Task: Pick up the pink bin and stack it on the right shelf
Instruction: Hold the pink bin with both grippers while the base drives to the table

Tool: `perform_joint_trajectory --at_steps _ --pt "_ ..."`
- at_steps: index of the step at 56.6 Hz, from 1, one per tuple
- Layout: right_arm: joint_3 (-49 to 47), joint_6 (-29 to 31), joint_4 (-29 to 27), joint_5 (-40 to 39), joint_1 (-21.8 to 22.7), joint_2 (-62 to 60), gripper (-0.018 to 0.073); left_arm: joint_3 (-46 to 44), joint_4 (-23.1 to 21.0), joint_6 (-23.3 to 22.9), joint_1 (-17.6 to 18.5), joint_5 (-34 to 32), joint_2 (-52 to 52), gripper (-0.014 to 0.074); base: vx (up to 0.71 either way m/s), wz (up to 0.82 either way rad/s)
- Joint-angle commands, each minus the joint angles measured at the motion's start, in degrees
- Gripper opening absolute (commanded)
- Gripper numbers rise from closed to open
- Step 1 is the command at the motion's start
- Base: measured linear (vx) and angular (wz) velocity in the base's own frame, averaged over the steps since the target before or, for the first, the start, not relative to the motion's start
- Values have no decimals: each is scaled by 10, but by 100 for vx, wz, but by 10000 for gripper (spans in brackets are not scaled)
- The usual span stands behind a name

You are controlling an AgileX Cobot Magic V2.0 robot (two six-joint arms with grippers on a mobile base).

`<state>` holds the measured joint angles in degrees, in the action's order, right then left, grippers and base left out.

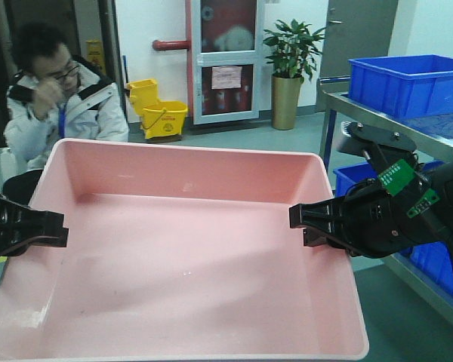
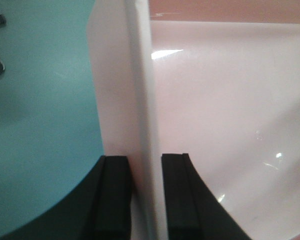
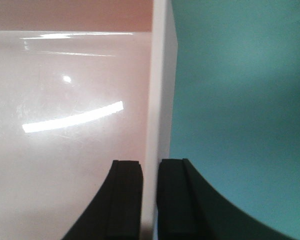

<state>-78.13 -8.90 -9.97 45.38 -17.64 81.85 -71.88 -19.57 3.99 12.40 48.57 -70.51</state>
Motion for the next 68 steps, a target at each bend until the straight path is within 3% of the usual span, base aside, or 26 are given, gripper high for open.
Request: perform_joint_trajectory --at_steps 1,46,68 --pt "-22 8 5 -51 5 -19 -8 -21 -32 5 3 -36 23 -1 36 -20" --pt "-22 8 5 -49 5 -19 -8 -21 -32 5 3 -36 23 -1 42 -14" --pt "-22 8 5 -49 5 -19 -8 -21 -32 5 3 -36 23 -1 42 -48"
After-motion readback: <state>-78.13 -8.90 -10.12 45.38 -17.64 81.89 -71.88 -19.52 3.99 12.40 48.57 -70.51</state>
